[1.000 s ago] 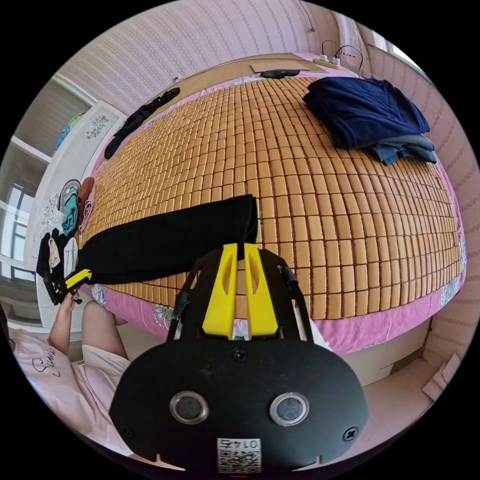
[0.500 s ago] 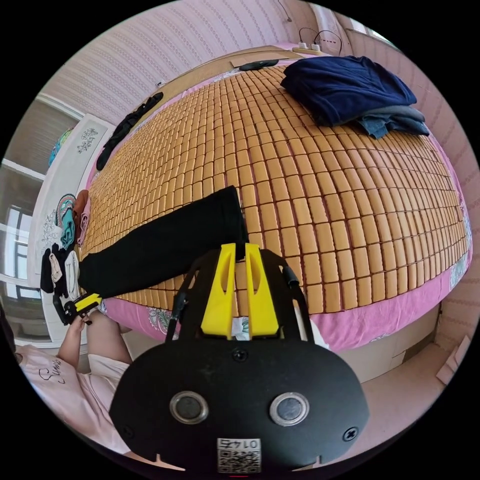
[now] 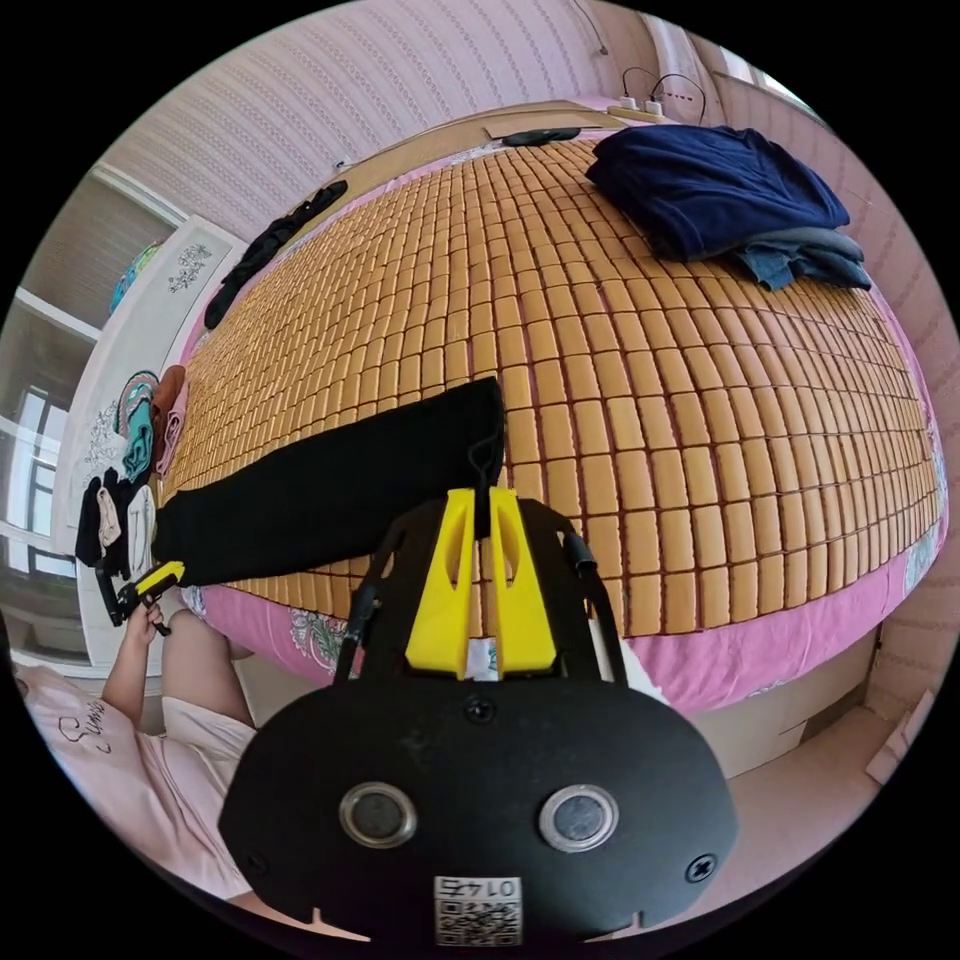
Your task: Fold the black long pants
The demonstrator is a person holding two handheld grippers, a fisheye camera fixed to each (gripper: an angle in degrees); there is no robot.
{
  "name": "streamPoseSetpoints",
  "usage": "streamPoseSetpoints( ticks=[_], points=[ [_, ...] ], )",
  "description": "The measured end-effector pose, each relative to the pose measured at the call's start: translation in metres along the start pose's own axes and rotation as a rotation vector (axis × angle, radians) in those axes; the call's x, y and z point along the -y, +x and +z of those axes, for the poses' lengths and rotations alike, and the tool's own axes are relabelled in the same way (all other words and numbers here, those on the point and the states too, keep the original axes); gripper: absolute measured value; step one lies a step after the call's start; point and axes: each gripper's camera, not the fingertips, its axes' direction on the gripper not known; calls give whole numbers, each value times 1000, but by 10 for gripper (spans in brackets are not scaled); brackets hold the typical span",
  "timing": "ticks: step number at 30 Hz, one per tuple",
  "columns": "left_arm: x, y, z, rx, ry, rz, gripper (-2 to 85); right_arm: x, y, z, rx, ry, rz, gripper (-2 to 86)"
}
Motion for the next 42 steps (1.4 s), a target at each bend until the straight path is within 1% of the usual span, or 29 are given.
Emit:
streamPoseSetpoints(
  ticks=[3,5,7,9,10,12,14,15,16,17,19,20,22,23,24,25,26,28,29,31,32,33,35,36,38,39,40,41,42],
  points=[
    [-2,6,9,-42,-10,43,43,-11,6,-8,-58,-1,41,20],
    [-6,10,13,-70,37,55,42,-19,12,-2,-87,-23,75,24],
    [-11,7,15,-139,54,-2,42,-27,20,2,-54,-37,141,35],
    [-15,4,9,-147,70,-36,41,-30,21,-1,-36,-25,187,46],
    [-21,-1,0,-139,108,-60,42,-31,19,-3,-57,-21,200,46],
    [-31,-16,-17,-75,165,-113,43,-32,14,-8,-126,-21,215,37],
    [-42,-40,-35,43,193,-191,46,-30,4,-15,-229,-3,239,26],
    [-49,-58,-44,137,197,-256,49,-28,-8,-19,-279,23,232,21],
    [-56,-79,-53,213,198,-321,51,-24,-27,-22,-320,49,196,15],
    [-60,-89,-56,239,201,-352,53,-22,-38,-22,-345,60,173,13],
    [-70,-128,-64,293,204,-457,64,-10,-95,-12,-442,85,30,4],
    [-71,-136,-64,305,197,-475,68,-6,-111,-7,-453,82,-9,2],
    [-70,-159,-54,366,125,-516,78,6,-178,23,-425,37,-191,-1],
    [-70,-163,-48,389,86,-520,77,8,-195,32,-408,22,-238,-1],
    [-71,-170,-30,408,-28,-512,73,11,-230,49,-370,-9,-333,-2],
    [-79,-169,-26,394,19,-493,65,11,-266,67,-335,-36,-419,-3],
    [-83,-168,-28,392,52,-505,61,11,-283,75,-314,-51,-460,-3],
    [-96,-169,-31,313,74,-563,46,5,-348,107,-243,-103,-620,-3],
    [-99,-168,-32,308,79,-569,44,3,-362,114,-239,-108,-650,-3],
    [-115,-159,-38,336,151,-573,40,-2,-406,138,-221,-126,-711,-4],
    [-119,-157,-40,344,168,-579,40,-2,-413,145,-210,-140,-717,-4],
    [-127,-156,-41,360,181,-610,40,-2,-423,161,-196,-198,-725,-4],
    [-138,-157,-35,379,158,-639,42,-3,-429,168,-183,-157,-713,-4],
    [-146,-157,-34,362,200,-636,46,-3,-432,171,-175,-139,-708,-4],
    [-153,-161,-38,316,218,-722,52,-5,-436,174,-164,-94,-701,-5],
    [-158,-158,-48,293,279,-790,48,-6,-441,177,-169,-78,-715,-6],
    [-164,-146,-63,280,389,-807,38,-2,-446,179,-169,-90,-719,-6],
    [-165,-138,-71,279,438,-801,31,1,-449,181,-166,-102,-719,-6],
    [-165,-116,-86,278,512,-744,16,8,-455,183,-158,-141,-727,-6]
  ],
)
